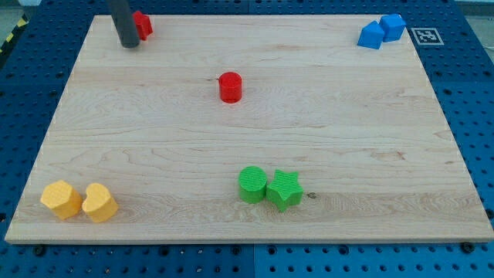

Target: Push red circle towards right

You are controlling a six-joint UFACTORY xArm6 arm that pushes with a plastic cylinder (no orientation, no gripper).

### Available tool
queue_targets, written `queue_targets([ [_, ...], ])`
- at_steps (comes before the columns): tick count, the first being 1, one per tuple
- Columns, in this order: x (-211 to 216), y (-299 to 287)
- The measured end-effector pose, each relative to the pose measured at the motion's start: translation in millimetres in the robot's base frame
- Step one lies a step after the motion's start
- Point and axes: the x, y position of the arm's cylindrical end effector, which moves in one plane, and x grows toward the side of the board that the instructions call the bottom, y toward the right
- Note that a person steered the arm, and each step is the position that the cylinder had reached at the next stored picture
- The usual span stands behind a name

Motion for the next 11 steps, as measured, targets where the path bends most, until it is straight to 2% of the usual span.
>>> queue_targets([
  [2,103.4,57.1],
  [3,120.4,61.0],
  [5,119.1,73.5],
  [7,94.5,173.5],
  [9,94.5,185.8],
  [11,94.6,251.6],
])
